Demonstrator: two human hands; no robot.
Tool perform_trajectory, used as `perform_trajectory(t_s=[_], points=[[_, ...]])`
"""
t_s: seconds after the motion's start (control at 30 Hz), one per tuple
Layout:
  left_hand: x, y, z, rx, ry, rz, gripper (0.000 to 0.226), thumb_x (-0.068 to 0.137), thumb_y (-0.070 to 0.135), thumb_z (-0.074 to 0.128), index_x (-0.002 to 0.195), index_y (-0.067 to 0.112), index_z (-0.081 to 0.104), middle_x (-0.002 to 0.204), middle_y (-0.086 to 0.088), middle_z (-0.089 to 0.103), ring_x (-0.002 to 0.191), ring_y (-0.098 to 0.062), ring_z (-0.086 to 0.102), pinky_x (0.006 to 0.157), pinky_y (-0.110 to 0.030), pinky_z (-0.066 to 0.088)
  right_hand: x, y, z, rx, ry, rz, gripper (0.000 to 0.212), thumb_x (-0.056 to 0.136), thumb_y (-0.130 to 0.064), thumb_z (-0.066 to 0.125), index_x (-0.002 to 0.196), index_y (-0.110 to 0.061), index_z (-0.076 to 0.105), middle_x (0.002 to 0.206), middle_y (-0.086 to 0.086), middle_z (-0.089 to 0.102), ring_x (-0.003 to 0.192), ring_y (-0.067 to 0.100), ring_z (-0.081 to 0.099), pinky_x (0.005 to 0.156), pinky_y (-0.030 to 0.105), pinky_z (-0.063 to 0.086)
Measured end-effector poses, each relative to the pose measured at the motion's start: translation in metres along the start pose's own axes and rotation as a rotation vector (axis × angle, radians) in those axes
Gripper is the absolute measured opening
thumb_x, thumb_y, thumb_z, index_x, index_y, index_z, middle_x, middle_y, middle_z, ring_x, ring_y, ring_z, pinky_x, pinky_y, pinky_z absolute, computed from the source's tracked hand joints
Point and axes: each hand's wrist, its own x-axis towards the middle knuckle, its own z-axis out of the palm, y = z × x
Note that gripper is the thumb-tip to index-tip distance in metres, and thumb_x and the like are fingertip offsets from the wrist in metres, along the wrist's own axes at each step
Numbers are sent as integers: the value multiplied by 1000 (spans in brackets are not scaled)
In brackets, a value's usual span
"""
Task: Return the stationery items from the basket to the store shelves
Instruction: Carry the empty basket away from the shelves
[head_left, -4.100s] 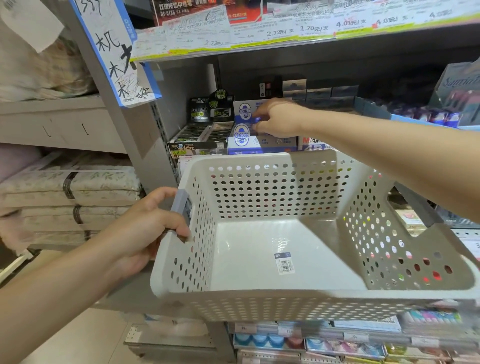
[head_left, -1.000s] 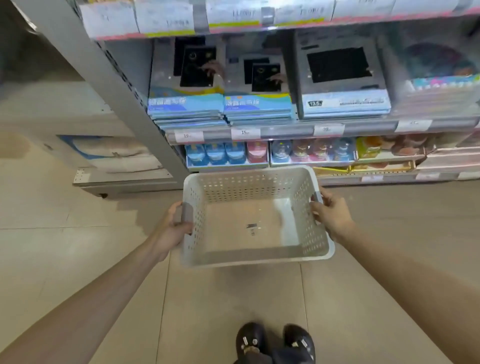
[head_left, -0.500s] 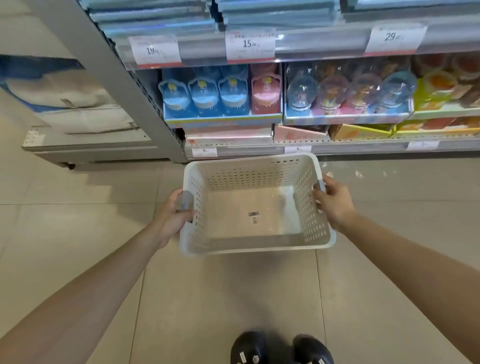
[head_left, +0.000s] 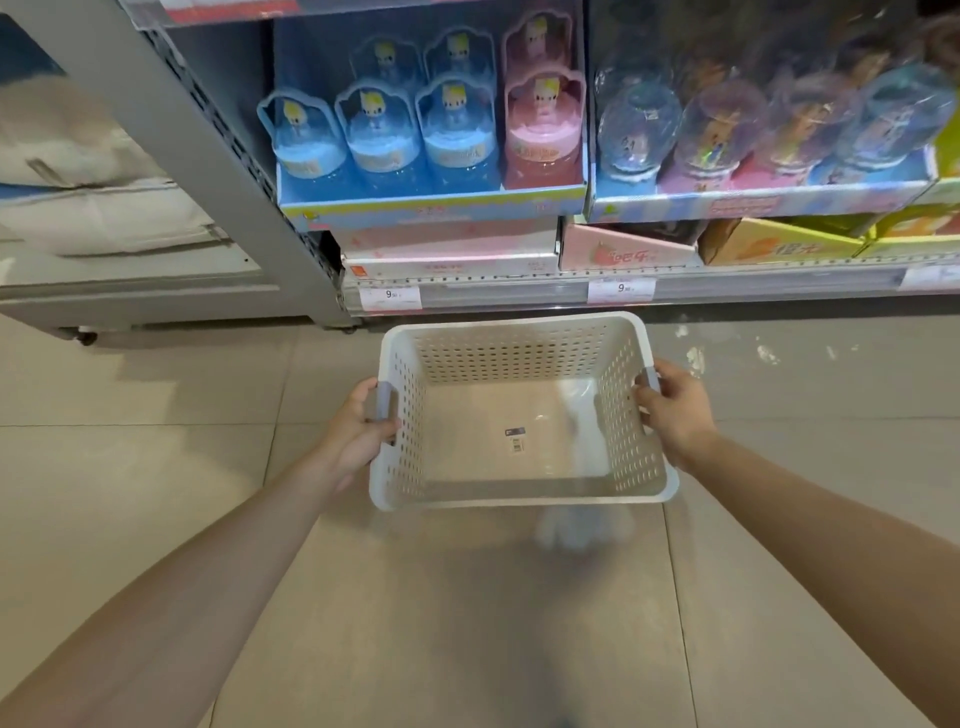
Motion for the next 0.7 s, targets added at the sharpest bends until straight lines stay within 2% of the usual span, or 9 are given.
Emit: perform_trajectory(t_s=[0.23, 0.33, 0.43, 0.5, 0.6, 0.67, 0.7], points=[[27, -7, 13, -20, 8, 22, 51, 91, 6, 54, 132, 31, 36, 114, -9, 61, 97, -27, 62, 85, -47, 52, 23, 15, 4, -7, 9, -7, 31, 91, 5, 45, 110, -14, 62, 97, 10, 68, 89, 30, 67, 81, 43, 56], [32, -8, 15, -24, 21, 26, 49, 91, 8, 54, 127, 36, 37, 112, -10, 62, 99, -31, 62, 90, -54, 48, 28, 12, 4, -11, 10, -7, 32, 90, 6, 44, 107, -14, 61, 93, 9, 68, 83, 28, 65, 76, 38, 55], [31, -6, 15, -34, 34, 33, 50, 92, 8, 53, 131, 34, 37, 114, -9, 61, 97, -28, 62, 90, -53, 49, 28, 10, 6, -15, 22, -30, 34, 90, 8, 43, 108, -13, 62, 93, 11, 67, 80, 28, 64, 71, 36, 54], [31, -5, 17, -32, 29, 31, 51, 92, 8, 53, 135, 31, 36, 116, -8, 61, 97, -26, 62, 83, -48, 52, 27, 10, 6, -29, 24, -46, 32, 90, 8, 43, 106, -13, 61, 93, 13, 66, 80, 28, 62, 68, 33, 52], [31, -3, 19, -19, 50, 38, 51, 93, 6, 52, 137, 26, 36, 117, -8, 61, 92, -20, 62, 64, -29, 50, 30, 9, 7, -76, 31, -44, 23, 92, 5, 45, 102, -13, 57, 84, 7, 63, 79, 27, 59, 66, 32, 50], [30, -2, 20, -8, 71, 42, 53, 92, 6, 55, 137, 24, 35, 116, -9, 62, 90, -20, 63, 59, -26, 48, 31, 8, 5, -126, 12, -30, 19, 93, 1, 48, 106, -11, 56, 83, 2, 61, 82, 27, 60, 63, 27, 49], [27, 1, 21, 0, 91, 39, 55, 90, 8, 58, 138, 23, 35, 115, -11, 62, 90, -23, 64, 59, -27, 48, 28, 4, 4, -165, -10, -11, 21, 93, -2, 51, 113, -9, 55, 90, 4, 63, 86, 27, 62, 65, 27, 50]])
